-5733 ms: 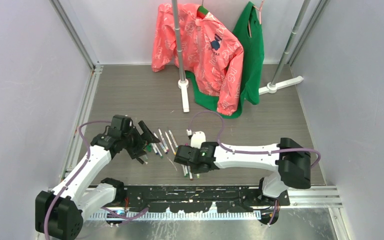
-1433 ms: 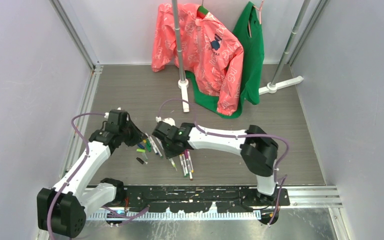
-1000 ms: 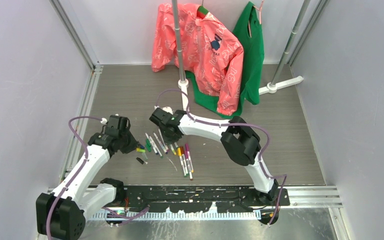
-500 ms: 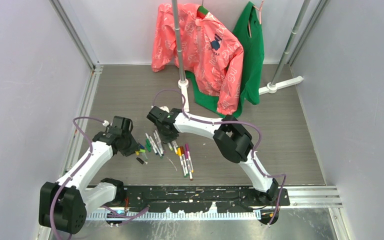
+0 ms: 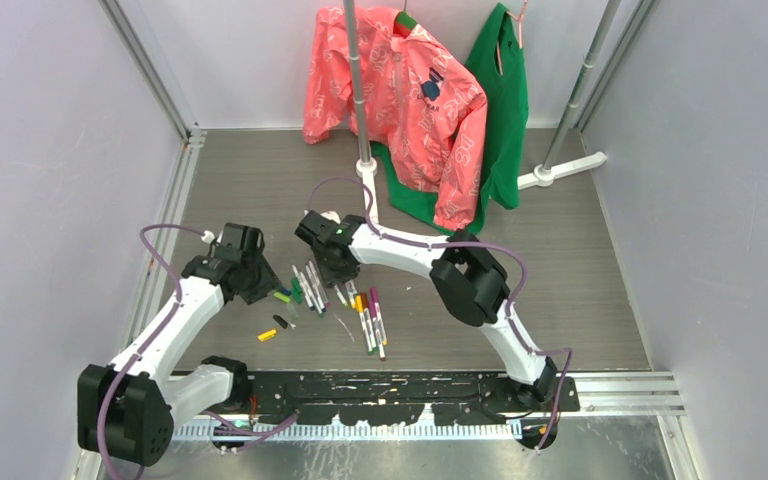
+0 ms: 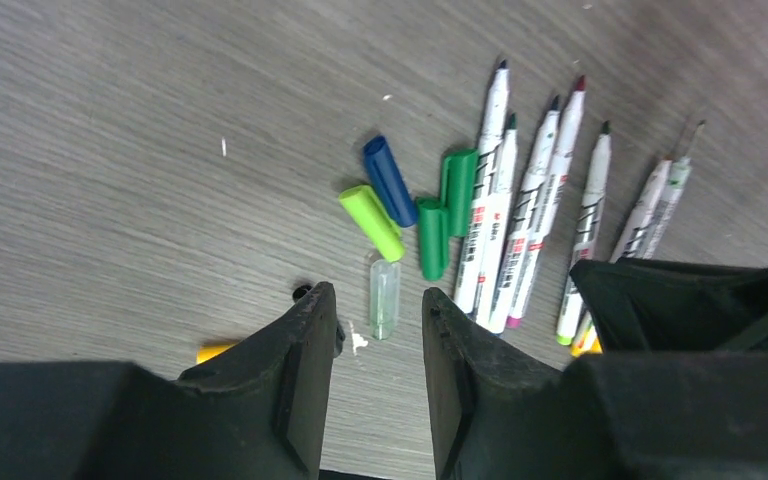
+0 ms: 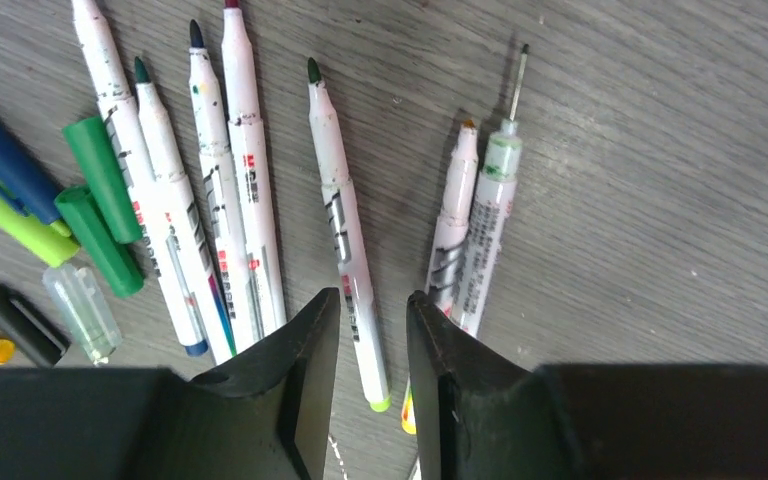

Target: Open the pen caps

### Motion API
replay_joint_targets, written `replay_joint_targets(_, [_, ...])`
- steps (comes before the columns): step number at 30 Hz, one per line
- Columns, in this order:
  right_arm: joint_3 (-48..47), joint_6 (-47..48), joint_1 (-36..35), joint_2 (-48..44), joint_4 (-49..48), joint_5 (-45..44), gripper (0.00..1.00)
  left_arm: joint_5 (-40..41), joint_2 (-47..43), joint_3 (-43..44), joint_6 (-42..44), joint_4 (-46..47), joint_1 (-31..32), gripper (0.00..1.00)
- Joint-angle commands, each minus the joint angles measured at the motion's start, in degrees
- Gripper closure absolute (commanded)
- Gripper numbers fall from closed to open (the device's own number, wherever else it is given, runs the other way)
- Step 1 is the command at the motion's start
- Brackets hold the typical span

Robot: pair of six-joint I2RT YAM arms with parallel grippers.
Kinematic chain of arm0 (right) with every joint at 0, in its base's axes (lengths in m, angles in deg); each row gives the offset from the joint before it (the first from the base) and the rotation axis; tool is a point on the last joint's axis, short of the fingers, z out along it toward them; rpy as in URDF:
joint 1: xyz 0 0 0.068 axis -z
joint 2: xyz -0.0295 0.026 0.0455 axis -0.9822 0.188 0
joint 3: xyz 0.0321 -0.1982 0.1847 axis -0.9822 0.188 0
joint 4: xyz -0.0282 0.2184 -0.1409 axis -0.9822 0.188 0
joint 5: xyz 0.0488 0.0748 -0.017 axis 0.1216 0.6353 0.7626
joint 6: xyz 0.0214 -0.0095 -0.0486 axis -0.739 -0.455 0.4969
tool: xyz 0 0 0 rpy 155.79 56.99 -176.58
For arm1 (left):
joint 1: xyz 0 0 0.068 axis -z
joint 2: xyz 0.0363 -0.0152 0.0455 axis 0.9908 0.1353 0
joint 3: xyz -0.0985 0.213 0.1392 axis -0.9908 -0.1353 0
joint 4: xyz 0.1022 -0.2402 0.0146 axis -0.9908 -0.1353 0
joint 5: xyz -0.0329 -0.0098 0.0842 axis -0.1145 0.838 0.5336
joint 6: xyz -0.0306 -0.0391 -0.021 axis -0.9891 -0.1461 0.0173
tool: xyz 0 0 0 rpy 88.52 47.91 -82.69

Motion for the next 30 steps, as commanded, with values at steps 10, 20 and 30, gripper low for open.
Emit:
replay_joint_targets(10, [13.1, -3.04, 0.23, -22.73, 0.15, -6.36, 0.63, -0.47, -1.1, 8.73, 1.35, -2.38, -0.1, 0.62])
replay_joint_targets(20, [31.63, -9.34, -0.78, -36.33, -3.27, -9.31, 0.62, -5.97, -5.94, 8.24, 2.68, -3.26, -0.01, 0.62])
replay_joint_targets(30, [38.67, -12.22, -5.05, -35.59, -5.98, -9.48, 0.62, -8.03, -10.39, 6.31, 0.73, -4.81, 0.08, 0.62])
